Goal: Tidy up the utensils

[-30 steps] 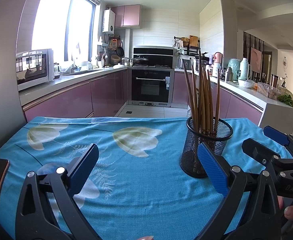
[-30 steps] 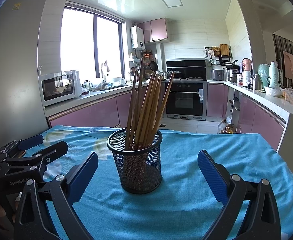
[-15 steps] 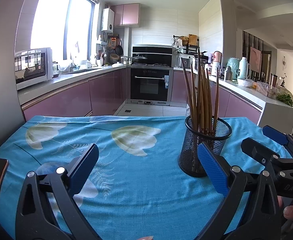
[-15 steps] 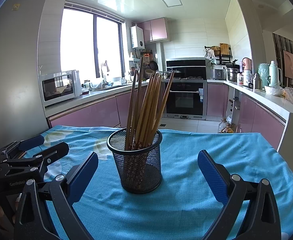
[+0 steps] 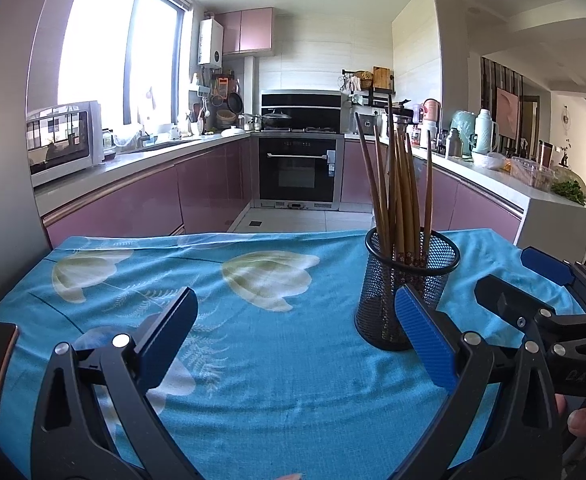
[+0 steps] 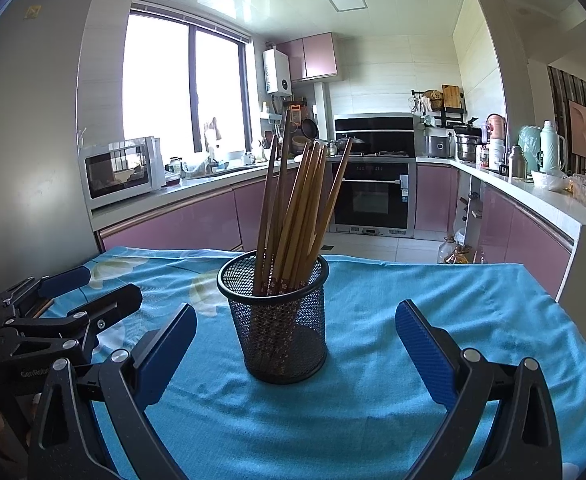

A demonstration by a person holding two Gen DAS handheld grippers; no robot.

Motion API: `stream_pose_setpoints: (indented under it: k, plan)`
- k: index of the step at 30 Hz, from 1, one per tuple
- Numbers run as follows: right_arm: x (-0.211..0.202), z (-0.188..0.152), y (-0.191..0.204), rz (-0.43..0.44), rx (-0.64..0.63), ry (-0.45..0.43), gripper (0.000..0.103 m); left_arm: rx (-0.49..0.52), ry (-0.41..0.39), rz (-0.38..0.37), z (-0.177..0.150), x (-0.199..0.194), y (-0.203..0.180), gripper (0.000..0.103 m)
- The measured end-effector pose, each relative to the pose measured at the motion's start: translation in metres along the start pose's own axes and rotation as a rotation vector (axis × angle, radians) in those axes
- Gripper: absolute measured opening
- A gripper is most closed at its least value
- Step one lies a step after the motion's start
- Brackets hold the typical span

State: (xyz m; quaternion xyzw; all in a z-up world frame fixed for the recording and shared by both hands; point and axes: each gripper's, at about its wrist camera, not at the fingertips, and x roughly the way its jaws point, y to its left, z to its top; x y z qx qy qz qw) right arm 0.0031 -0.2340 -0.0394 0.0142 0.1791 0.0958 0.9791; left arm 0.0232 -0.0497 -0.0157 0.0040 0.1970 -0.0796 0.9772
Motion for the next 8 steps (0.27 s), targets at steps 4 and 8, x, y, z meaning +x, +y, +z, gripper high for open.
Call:
stream_pose_setpoints:
  k: [4,8]
  plan:
    - [-0.001,0.001,-0.003,0.014,0.006,0.018,0.096,-0.017,0.038,-0.013,-0.002,0.005,0.003,0.097]
    - [0.008,0.000,-0.024,-0.048,0.005,0.109,0.096,-0.035,0.092,-0.032,-0.006,0.014,0.011,0.097]
